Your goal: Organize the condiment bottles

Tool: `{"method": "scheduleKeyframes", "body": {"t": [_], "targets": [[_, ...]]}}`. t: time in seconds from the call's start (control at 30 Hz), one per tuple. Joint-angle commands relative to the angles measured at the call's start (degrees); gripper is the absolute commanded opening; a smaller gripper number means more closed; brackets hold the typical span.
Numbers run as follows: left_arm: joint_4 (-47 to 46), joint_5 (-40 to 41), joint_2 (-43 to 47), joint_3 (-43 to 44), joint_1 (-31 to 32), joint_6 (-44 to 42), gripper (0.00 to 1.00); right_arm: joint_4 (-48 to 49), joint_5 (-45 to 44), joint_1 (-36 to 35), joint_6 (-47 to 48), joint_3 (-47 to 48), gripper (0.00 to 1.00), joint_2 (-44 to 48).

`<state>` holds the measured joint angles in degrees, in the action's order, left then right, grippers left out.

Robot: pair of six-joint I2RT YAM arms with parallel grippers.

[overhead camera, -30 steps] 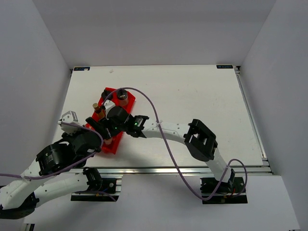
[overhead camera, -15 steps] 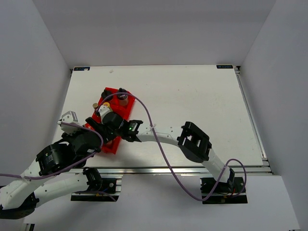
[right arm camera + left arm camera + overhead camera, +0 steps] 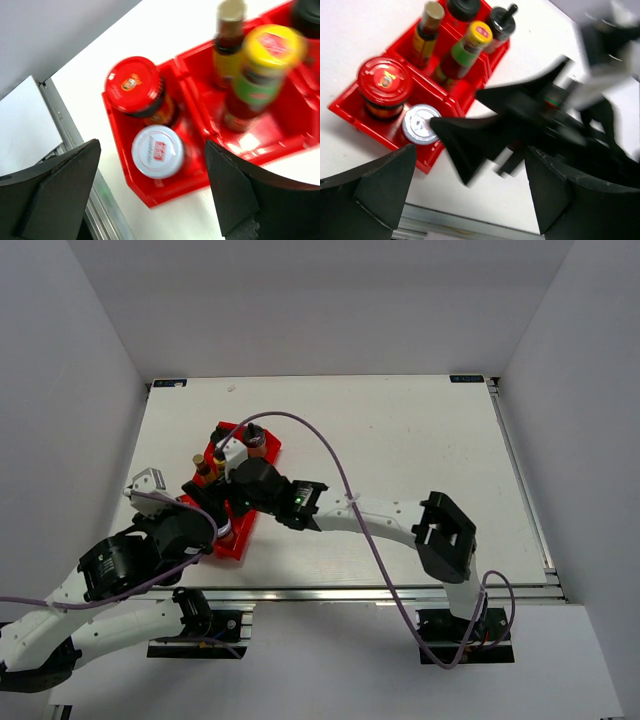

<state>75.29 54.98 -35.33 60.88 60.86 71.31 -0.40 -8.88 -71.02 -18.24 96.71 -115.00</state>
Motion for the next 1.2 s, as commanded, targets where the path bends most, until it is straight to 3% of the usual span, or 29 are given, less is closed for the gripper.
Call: {"method": "scheduleKeyframes", "body": {"t": [0.0,0.13,0.27,0.37,0.43,0.5,0.63,0.73,0.93,1.17], "targets": [[5.31,9.00,-2.63,1.08,-0.66,15.97,0.98,5.23,-4.02,0.27,-1.71,-7.11,0.89,7.23],[2.77,8.91,-6.14,1.52,-0.66,12.73,0.98,5.24,-4.75,5.52,-5.83,-17.75,0.89,14.96],[-3.37,8.56,-10.45,1.70,-0.66,5.79,0.98,7.96,-6.22,10.81,-8.74,-31.99,0.89,29.17],[-16.44,5.94,-12.04,-0.76,-0.66,-7.89,0.98,6.47,-10.79,14.68,-12.25,-43.06,0.89,40.23],[-33.22,-1.25,-11.17,-3.39,-0.66,-23.92,0.98,4.19,-15.86,16.96,-14.62,-51.47,0.89,49.72],[-44.89,-6.79,-10.11,-7.34,-0.66,-30.68,0.98,0.69,-20.27,19.33,-17.08,-55.82,0.90,56.08],[-47.60,-8.49,-8.53,-8.76,-0.83,-32.81,0.98,-15.46,-30.46,21.45,-22.97,-61.72,0.89,72.59],[-46.30,-8.92,-11.67,-8.07,-0.92,-32.99,0.98,-22.07,-33.90,21.54,-23.95,-61.64,0.89,79.46],[-43.56,-9.63,-16.35,-6.30,-0.92,-31.85,0.98,-28.95,-35.06,21.45,-24.92,-59.62,0.90,84.59],[-43.47,-9.19,-14.50,-7.80,-0.92,-31.32,0.98,-30.36,-35.41,21.45,-24.57,-59.18,0.89,82.92]]}}
